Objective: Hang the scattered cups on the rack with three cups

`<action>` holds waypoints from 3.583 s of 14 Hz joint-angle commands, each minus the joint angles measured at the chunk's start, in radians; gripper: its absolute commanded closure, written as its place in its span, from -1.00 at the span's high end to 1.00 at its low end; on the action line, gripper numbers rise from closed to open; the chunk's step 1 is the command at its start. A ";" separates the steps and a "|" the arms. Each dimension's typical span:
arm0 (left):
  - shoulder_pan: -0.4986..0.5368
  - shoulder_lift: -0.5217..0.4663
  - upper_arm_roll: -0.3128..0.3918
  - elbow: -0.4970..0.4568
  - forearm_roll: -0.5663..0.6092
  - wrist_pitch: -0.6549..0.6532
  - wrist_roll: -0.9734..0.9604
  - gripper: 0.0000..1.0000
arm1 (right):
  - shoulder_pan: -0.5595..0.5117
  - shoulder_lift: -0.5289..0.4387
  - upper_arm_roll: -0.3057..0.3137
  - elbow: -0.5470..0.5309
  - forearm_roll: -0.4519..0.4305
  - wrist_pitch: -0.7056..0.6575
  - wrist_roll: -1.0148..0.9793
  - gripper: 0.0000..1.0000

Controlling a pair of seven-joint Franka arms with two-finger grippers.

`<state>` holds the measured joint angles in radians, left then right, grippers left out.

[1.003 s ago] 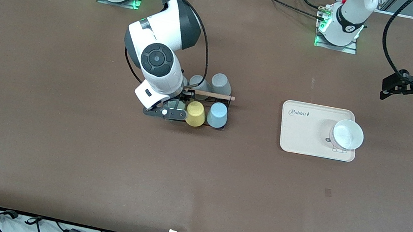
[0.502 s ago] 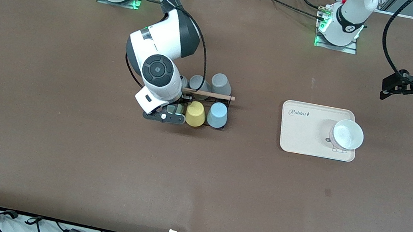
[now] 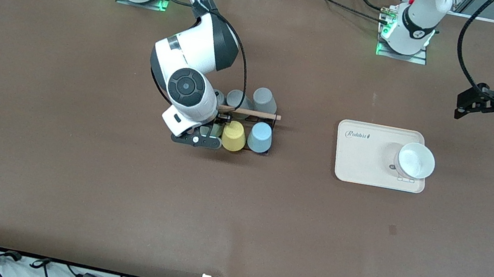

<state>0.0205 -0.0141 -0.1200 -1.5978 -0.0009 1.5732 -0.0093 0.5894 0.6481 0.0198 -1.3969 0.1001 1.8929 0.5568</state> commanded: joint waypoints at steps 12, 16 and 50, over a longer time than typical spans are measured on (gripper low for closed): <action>0.004 0.016 -0.003 0.030 -0.013 -0.013 0.020 1.00 | -0.123 -0.103 0.000 0.059 0.009 -0.067 -0.009 1.00; 0.006 0.016 -0.003 0.030 -0.013 -0.013 0.020 1.00 | -0.242 -0.178 0.002 0.059 -0.003 -0.080 -0.011 1.00; 0.004 0.016 -0.003 0.030 -0.013 -0.013 0.026 1.00 | -0.582 -0.665 -0.084 -0.415 -0.102 -0.012 -0.597 1.00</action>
<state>0.0201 -0.0080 -0.1205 -1.5947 -0.0010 1.5732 -0.0074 -0.0041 0.0409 -0.0560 -1.7215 0.0105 1.8301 -0.0223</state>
